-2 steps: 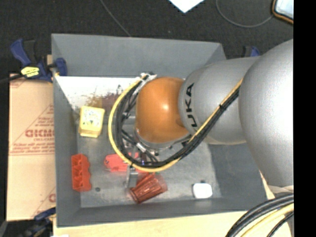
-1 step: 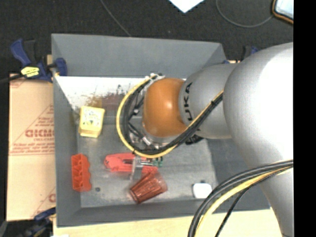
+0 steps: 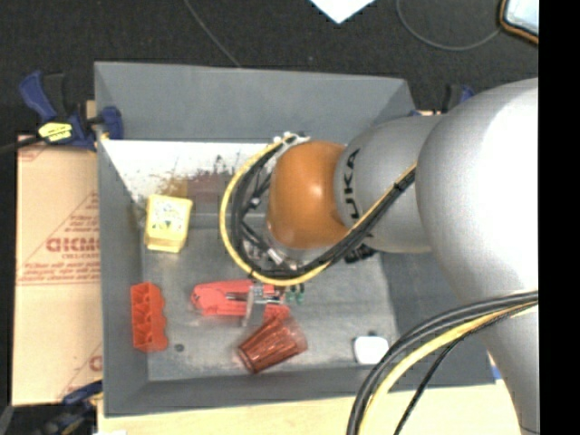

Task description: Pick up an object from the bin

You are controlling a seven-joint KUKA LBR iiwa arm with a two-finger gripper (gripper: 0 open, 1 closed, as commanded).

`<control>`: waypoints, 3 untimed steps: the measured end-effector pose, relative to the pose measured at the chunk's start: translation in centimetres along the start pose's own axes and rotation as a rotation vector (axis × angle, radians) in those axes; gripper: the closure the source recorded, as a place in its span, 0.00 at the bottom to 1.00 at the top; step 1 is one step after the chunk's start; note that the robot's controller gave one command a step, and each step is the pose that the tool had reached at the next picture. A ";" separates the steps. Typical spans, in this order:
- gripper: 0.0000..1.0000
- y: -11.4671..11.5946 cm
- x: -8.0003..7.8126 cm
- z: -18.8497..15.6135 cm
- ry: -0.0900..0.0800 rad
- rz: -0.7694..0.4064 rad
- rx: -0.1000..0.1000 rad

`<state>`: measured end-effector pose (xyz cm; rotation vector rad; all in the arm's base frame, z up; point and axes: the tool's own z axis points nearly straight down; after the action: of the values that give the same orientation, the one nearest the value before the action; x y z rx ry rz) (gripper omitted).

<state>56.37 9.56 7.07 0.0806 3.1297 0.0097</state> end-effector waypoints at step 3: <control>1.00 0.5 0.0 -0.2 -0.001 0.002 0.000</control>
Offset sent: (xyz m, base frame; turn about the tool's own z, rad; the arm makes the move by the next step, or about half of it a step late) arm -0.0005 0.0020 0.0002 -0.0019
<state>56.37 10.03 7.24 0.0830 3.1284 0.0100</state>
